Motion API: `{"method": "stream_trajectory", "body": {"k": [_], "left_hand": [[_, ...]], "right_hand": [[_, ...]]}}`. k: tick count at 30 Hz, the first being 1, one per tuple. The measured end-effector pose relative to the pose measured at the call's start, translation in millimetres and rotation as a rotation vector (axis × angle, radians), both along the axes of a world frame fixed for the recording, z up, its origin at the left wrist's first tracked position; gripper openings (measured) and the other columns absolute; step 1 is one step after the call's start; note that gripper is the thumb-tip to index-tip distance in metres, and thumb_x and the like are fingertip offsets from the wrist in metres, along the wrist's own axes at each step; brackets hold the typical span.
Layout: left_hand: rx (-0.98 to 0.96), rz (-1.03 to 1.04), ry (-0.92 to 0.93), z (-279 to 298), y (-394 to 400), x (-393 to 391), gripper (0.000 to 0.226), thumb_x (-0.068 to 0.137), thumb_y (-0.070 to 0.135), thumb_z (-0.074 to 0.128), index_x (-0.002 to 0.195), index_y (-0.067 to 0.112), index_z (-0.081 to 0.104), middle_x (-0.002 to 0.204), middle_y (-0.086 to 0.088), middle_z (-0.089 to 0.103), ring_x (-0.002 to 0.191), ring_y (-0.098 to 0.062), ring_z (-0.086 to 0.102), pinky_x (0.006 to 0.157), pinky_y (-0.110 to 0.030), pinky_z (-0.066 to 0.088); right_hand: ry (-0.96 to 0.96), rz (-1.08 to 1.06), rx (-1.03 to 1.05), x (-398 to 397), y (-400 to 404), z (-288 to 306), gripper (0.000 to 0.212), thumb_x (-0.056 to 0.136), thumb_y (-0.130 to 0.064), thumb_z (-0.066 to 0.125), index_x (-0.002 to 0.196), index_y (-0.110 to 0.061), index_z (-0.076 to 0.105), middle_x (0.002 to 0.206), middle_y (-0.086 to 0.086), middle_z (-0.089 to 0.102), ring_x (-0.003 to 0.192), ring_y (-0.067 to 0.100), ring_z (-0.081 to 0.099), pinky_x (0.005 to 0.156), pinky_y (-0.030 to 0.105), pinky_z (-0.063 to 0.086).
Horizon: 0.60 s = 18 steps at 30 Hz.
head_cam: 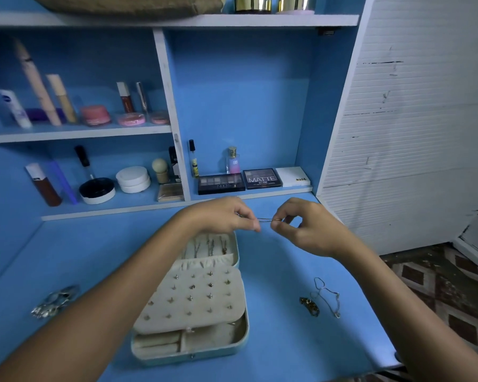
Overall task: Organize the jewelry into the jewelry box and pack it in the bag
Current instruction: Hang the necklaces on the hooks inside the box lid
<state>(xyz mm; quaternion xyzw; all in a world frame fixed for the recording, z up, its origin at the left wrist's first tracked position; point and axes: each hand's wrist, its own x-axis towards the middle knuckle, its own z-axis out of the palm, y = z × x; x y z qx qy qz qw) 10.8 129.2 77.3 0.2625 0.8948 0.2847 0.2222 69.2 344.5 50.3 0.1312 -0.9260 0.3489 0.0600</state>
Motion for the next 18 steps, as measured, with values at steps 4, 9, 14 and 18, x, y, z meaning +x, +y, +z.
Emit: {"method": "stream_trajectory", "body": {"k": [4, 9, 14, 18], "left_hand": [[0.091, 0.059, -0.047, 4, -15, 1, 0.013, 0.096, 0.04, 0.061, 0.093, 0.036, 0.074, 0.105, 0.022, 0.064, 0.109, 0.002, 0.058, 0.101, -0.026, 0.041], [0.158, 0.136, -0.066, -3, -32, 4, 0.016, 0.094, 0.044, 0.062, 0.1, 0.035, 0.075, 0.111, 0.023, 0.069, 0.109, 0.005, 0.059, 0.095, -0.026, 0.044], [0.283, 0.162, -0.018, -4, -44, 18, 0.019, 0.098, 0.033, 0.059, 0.103, 0.021, 0.072, 0.104, 0.008, 0.074, 0.097, 0.001, 0.065, 0.092, -0.021, 0.045], [0.355, 0.198, 0.019, -4, -52, 24, 0.015, 0.1, 0.025, 0.057, 0.105, 0.022, 0.071, 0.096, 0.012, 0.075, 0.1, 0.001, 0.066, 0.098, -0.024, 0.046]], "right_hand": [[-0.006, 0.018, -0.034, -2, -13, 2, 0.012, 0.093, -0.034, 0.066, 0.086, -0.025, 0.071, 0.098, -0.014, 0.063, 0.088, -0.002, 0.06, 0.068, 0.014, 0.042], [-0.04, -0.008, -0.091, -4, -25, 3, 0.015, 0.095, -0.037, 0.064, 0.093, -0.027, 0.075, 0.094, -0.013, 0.07, 0.089, 0.0, 0.061, 0.078, 0.022, 0.05], [-0.142, 0.02, -0.256, -5, -36, 7, 0.016, 0.095, -0.035, 0.066, 0.087, -0.027, 0.077, 0.092, -0.015, 0.074, 0.087, 0.009, 0.065, 0.081, 0.036, 0.057], [-0.163, 0.017, -0.368, -7, -43, 10, 0.016, 0.093, -0.04, 0.067, 0.092, -0.027, 0.076, 0.098, -0.011, 0.075, 0.097, 0.01, 0.068, 0.093, 0.045, 0.056]]}}
